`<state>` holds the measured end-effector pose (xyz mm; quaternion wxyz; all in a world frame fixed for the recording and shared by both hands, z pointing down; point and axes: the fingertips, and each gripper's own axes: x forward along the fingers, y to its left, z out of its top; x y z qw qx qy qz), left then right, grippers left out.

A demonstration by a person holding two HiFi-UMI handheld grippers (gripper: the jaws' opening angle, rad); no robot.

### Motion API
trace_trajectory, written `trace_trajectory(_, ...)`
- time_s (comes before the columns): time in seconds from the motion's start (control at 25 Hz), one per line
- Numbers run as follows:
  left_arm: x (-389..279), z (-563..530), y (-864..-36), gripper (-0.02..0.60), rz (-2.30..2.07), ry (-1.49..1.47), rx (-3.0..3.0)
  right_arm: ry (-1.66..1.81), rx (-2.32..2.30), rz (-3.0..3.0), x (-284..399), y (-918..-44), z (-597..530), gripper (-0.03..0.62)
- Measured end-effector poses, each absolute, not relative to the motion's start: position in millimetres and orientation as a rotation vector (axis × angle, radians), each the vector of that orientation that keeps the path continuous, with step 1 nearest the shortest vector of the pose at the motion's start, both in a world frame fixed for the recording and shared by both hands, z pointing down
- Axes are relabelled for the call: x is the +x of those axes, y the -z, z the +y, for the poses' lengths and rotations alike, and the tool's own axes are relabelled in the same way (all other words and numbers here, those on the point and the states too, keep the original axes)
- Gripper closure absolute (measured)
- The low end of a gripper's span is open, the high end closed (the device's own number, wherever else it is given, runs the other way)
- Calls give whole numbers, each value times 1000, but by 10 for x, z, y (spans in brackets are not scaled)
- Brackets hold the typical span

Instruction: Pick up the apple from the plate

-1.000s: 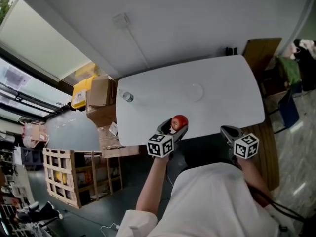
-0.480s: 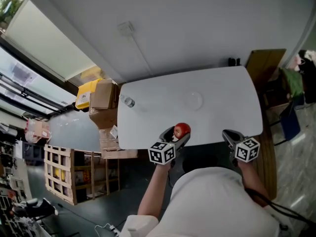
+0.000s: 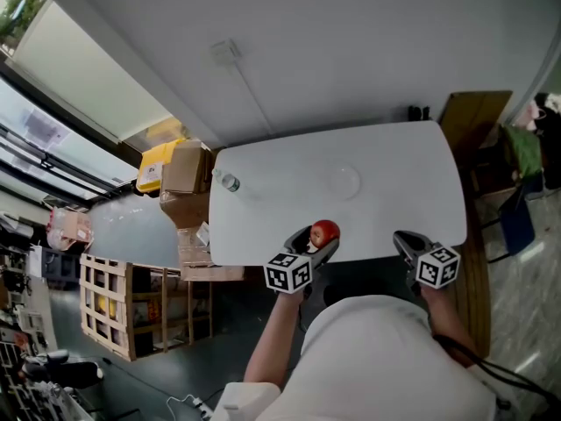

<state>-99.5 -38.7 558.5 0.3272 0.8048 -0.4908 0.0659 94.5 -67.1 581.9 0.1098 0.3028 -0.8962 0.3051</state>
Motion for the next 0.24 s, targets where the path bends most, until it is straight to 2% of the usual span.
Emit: trace_trajectory(0.24,-971,-434,-5567,216,-1291,-173,2110,-888,867,-2648,919,-5781,-707,557)
